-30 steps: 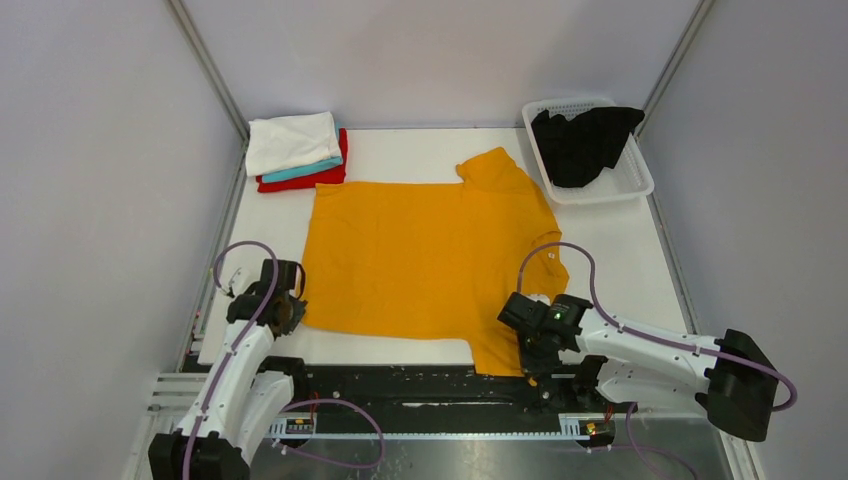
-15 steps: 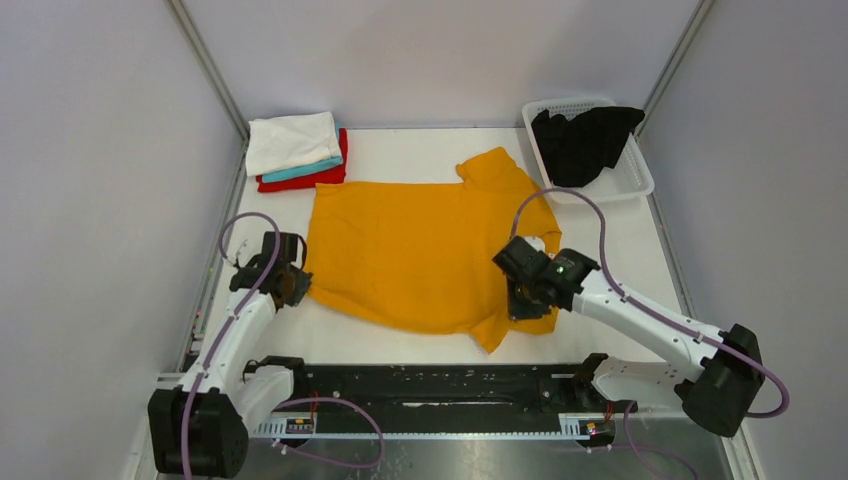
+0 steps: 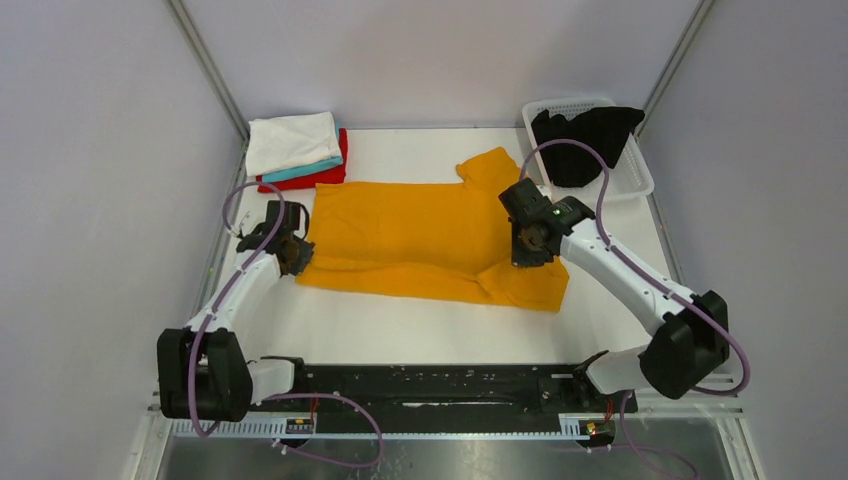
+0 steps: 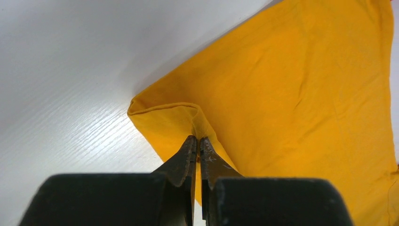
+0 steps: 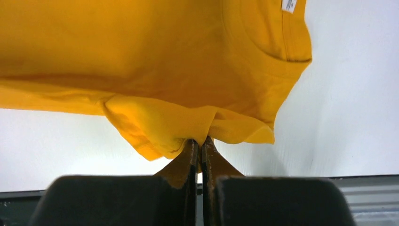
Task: Fold and stack the t-shirts
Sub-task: Fold the flattened tshirt in 1/3 of the way
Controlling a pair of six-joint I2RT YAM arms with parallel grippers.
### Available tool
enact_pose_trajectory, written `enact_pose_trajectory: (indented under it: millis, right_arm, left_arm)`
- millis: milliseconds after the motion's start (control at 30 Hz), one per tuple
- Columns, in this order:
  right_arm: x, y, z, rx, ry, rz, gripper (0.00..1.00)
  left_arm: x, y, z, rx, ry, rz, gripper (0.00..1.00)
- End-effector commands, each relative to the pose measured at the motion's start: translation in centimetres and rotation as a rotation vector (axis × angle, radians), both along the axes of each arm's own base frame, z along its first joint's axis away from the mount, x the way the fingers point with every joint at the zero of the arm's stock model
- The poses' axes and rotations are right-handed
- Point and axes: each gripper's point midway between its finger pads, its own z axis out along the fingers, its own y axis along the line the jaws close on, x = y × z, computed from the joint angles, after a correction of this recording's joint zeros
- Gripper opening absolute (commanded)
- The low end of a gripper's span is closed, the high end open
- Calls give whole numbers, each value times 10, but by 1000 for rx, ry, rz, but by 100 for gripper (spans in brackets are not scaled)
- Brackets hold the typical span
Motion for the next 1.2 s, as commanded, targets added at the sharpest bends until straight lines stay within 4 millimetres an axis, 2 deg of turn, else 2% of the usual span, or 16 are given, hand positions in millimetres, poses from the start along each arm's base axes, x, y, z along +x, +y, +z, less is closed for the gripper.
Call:
enact_pose_trajectory:
  millis: [0,233,367,400,433,467,500,567,633,667,767,833,867,1000,1067,1167]
  right_arm:
    - [38,5,11,11,-54,13,0]
    - [79,13,-3,22,-7,10,4]
    - [107,14,-16,20,29,-23,13]
    - [119,15,-16,26,18,-35,14]
    - [130,14,-21,18,22,-53,14]
    - [142,14,-23,12,12,-67,15]
    - [156,14,-23,10,-8,-86,21]
    - [176,13,-22,17,-16,-122,54]
    - [184,12,-16,13,-22,-137,69]
    - [184,10,-12,12,-34,-139,73]
    - [174,7,-5,40,-90,-130,82]
    - [155,13,-8,112,-98,-110,97]
    - [137,21,-14,183,-76,-87,99]
    - [99,60,-43,450,1,-29,100]
    - [90,67,-56,484,23,-25,100]
    - [90,75,-67,514,36,-19,100]
  left_arm:
    - [33,4,18,-6,-88,28,0]
    - [54,9,7,10,-60,44,0]
    - [78,2,-4,-21,-60,-15,2]
    - [83,1,-6,-26,-63,-21,14]
    - [89,3,-5,-21,-67,-19,32]
    - [93,5,-4,-17,-67,-17,37]
    - [98,6,-2,-16,-70,-18,40]
    - [105,8,6,-28,-71,-30,58]
    - [106,10,20,-31,-87,-46,95]
    - [105,10,28,-27,-100,-55,98]
    - [95,8,41,-13,-130,-94,99]
    - [88,0,41,-36,-145,-141,99]
    - [83,-6,36,-61,-140,-168,99]
    - [71,-30,17,-156,-129,-270,99]
    - [66,-34,7,-170,-107,-289,99]
    - [59,-34,-4,-169,-78,-299,99]
